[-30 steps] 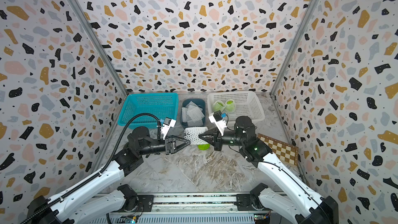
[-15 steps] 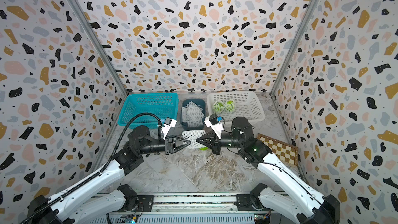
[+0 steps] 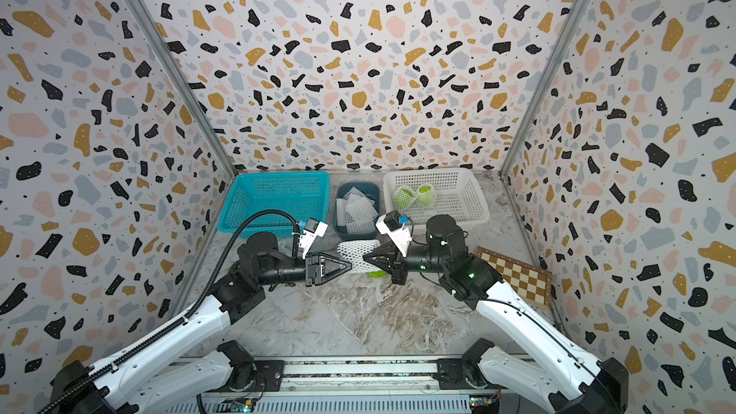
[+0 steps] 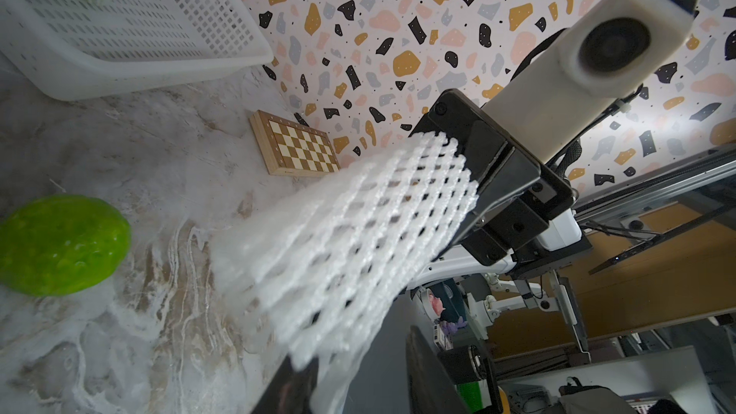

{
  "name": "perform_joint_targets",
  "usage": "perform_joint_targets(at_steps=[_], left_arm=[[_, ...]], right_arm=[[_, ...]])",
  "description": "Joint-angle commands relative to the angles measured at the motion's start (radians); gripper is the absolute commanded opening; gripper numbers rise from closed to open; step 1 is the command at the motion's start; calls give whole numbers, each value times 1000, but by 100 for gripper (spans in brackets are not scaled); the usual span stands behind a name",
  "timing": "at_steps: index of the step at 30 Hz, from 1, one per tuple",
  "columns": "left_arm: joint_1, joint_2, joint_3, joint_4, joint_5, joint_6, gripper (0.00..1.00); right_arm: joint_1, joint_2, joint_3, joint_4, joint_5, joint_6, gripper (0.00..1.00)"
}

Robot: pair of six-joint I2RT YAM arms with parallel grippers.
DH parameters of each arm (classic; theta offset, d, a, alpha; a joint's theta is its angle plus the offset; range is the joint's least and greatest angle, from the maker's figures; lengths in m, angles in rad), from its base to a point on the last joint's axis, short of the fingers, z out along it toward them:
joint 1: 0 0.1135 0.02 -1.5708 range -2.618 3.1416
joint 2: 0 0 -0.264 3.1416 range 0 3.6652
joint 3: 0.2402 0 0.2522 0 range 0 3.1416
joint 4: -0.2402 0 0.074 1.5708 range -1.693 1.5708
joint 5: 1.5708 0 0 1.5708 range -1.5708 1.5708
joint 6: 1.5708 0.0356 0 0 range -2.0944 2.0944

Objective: Sleeve custard apples in foam nets
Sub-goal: Open the foam net.

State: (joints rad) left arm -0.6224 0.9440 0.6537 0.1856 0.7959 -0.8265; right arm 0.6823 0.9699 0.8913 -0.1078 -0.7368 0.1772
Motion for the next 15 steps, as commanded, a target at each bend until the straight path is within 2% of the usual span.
perform_joint_targets(at_steps=[1,4,11,15], left_arm=[[14,-13,26,16,20,4,39],[21,-17,25,18,22,4,34],[22,6,21,47,51,-5,2],[22,10,15,79,60,-15,0]], right_arm=[[12,-7,47,-24,8,-22,1],[17,-4,47,-28,8,-26,1],[27,-3,62,-30,1,-27,2],[29,-2,75,-27,-15,-24,6]])
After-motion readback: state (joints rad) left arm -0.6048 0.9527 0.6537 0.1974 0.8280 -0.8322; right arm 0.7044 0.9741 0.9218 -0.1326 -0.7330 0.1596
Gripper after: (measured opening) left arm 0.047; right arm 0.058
